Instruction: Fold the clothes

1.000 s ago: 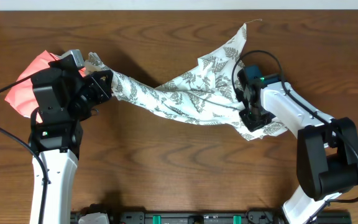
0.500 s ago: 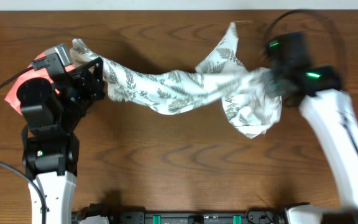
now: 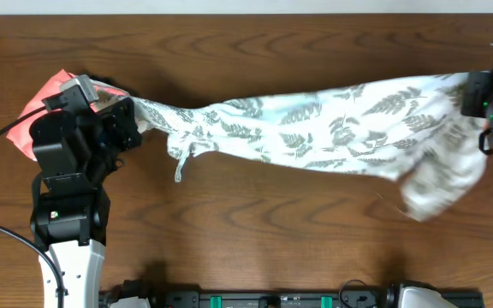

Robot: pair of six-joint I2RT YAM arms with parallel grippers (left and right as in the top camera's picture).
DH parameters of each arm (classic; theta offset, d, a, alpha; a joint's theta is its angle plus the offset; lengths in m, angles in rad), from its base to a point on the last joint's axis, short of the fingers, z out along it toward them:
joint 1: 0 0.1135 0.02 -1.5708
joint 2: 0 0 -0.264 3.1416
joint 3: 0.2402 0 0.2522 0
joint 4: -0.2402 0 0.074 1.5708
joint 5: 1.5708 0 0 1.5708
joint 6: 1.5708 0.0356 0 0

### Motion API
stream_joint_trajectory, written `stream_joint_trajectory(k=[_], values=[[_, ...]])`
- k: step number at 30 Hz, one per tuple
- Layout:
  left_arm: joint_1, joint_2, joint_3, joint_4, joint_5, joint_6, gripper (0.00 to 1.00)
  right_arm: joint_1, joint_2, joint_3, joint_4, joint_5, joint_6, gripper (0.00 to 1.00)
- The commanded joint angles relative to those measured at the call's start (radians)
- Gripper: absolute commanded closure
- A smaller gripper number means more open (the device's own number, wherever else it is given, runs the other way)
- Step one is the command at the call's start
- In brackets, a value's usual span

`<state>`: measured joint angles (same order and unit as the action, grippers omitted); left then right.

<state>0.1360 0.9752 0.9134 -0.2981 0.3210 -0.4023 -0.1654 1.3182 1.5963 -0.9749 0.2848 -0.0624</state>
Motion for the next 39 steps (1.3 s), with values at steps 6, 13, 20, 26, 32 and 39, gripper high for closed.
stream_joint_trajectory(k=[6,13,20,26,32,39], values=[[0.003,-0.005,0.024,-0.02,-0.052,0.043,0.94,-0.043,-0.002,0.023,-0.012,-0.098,-0.006,0.99],[0.002,-0.005,0.024,-0.019,-0.042,0.043,0.94,-0.043,0.057,0.023,-0.036,-0.159,-0.026,0.99],[0.002,-0.002,0.024,-0.019,-0.042,0.043,0.94,-0.043,0.263,0.023,0.021,-0.23,-0.052,0.99],[0.002,-0.001,0.024,-0.036,-0.041,0.043,0.94,-0.039,0.454,0.023,0.126,-0.23,-0.044,0.51],[0.002,-0.001,0.024,-0.053,-0.042,0.043,0.94,0.003,0.437,0.023,0.005,-0.255,-0.044,0.47],[0.002,-0.001,0.024,-0.052,-0.042,0.043,0.94,0.18,0.369,0.023,-0.324,-0.331,-0.197,0.51]])
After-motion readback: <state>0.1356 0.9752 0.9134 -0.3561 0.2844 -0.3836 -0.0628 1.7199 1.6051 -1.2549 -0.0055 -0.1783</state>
